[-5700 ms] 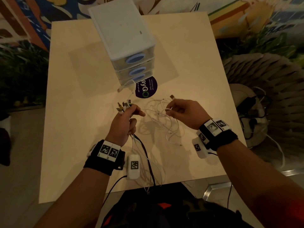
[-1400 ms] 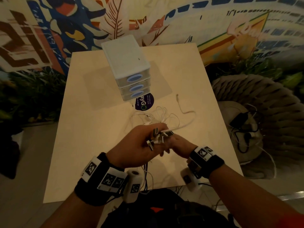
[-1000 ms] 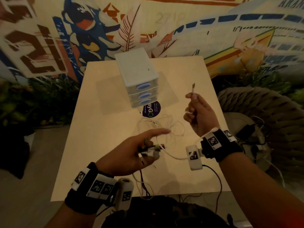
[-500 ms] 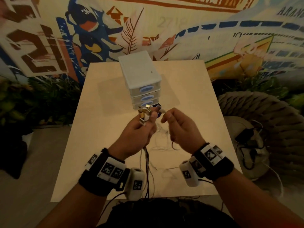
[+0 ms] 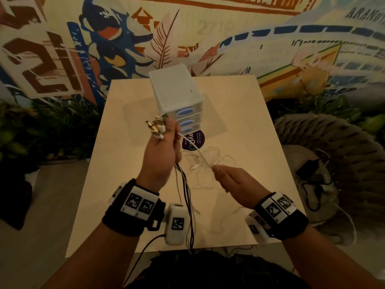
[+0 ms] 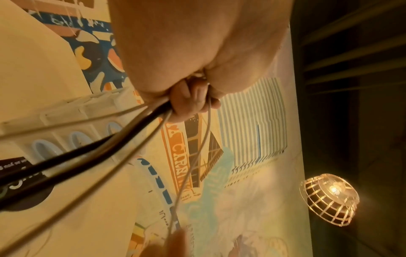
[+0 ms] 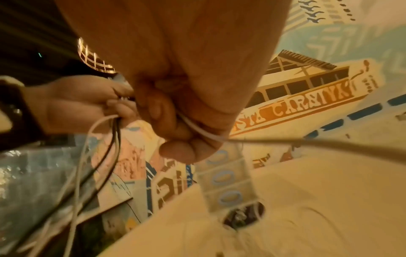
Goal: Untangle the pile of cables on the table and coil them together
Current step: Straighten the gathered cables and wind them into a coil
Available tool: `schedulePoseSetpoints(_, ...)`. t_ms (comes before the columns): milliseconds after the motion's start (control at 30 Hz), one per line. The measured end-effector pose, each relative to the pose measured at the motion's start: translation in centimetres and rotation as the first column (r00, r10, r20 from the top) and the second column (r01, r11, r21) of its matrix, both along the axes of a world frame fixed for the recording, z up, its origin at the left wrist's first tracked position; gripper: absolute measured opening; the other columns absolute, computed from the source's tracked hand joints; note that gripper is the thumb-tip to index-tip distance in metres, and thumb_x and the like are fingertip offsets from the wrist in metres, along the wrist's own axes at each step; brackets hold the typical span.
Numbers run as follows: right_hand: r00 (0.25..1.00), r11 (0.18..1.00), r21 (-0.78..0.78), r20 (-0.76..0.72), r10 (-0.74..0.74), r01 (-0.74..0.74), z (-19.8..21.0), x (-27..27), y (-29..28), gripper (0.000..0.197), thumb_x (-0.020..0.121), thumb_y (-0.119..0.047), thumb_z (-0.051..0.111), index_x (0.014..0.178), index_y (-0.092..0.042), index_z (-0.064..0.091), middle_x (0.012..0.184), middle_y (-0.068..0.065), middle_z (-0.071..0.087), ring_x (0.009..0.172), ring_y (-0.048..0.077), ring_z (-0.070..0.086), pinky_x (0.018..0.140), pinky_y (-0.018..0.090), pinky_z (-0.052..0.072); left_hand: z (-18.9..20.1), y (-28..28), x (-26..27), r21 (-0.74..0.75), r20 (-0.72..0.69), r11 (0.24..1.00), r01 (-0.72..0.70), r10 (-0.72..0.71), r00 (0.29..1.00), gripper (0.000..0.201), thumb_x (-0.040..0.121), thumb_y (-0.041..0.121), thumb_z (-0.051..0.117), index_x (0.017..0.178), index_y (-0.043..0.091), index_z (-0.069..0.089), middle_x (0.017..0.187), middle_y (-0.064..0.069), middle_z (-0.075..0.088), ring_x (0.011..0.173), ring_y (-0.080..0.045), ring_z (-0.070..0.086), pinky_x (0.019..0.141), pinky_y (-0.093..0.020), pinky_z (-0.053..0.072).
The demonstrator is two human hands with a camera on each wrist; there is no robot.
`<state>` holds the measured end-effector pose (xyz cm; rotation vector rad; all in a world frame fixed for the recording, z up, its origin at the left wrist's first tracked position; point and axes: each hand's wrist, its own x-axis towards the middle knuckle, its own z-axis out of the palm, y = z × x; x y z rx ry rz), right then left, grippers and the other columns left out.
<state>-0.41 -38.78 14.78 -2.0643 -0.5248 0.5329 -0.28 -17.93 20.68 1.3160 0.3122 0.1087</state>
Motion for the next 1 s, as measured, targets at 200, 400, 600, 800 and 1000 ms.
schedulePoseSetpoints(200,0.981,0.982,-0.186,-0.196,-0.01,-0.027,-5.3,-3.4,-4.3,0.028,0.101,-0.05,0.034,0.106,-0.045,0.062,0.097,-0.028,0.061,0.088,-0.018,0.055,0.082,0.014,0.039,0.8,1.7,0.8,-0.071,-0.004,0.995,-0.07,0.07,0.998,0.042,0.109,0.04,0.038,0.074,0.019,0.046,0.068,0.001,0.046,0.047,-0.009,0.024,0.046,-0.024,0.022)
schedulePoseSetpoints(400,0.904,0.963,-0.264,-0.423,-0.058,-0.061,-10.8,-7.2,-6.3,0.032,0.102,-0.054,0.038,0.107,-0.035,0.063,0.084,-0.018,0.059,0.07,-0.011,0.056,0.069,0.01,0.045,0.8,3.0,1.7,-0.066,0.014,0.99,-0.123,0.124,0.992,0.041,0.11,0.04,0.037,0.074,0.021,0.045,0.061,0.006,0.034,0.053,-0.01,0.026,0.056,-0.029,0.027)
schedulePoseSetpoints(600,0.9,0.804,-0.443,-0.359,0.246,-0.396,-14.7,-8.9,-6.2,0.046,0.104,-0.057,0.03,0.085,-0.038,0.067,0.093,-0.007,0.05,0.101,0.018,0.058,0.092,0.026,0.041,1.7,2.2,1.1,-0.169,-0.012,0.985,-0.041,0.039,0.999,0.04,0.109,0.042,0.037,0.079,0.021,0.052,0.057,0.002,0.031,0.053,-0.013,0.036,0.063,-0.036,0.055)
schedulePoseSetpoints(800,0.932,0.785,-0.505,-0.24,0.273,-0.36,-13.7,-7.8,-6.4,0.044,0.09,-0.064,0.057,0.118,-0.032,0.07,0.114,-0.007,0.058,0.107,0.013,0.059,0.091,0.023,0.045,2.5,0.6,-0.3,-0.097,0.019,0.977,0.19,-0.189,0.982,0.041,0.105,0.028,0.053,0.065,0.025,0.048,0.058,0.004,0.017,0.047,-0.01,0.014,0.046,-0.026,0.016)
schedulePoseSetpoints(1000,0.992,0.966,-0.229,0.023,0.128,-0.119,-5.8,-3.4,-4.1,0.075,0.08,-0.081,0.057,0.145,-0.049,0.038,0.137,-0.025,0.044,0.116,-0.007,0.049,0.097,0.021,0.045,2.0,-0.7,-1.3,-0.071,0.079,0.92,0.386,-0.381,0.921,0.049,0.098,0.008,0.058,0.064,0.017,0.024,0.052,-0.001,0.016,0.045,-0.019,0.01,0.045,-0.027,0.018)
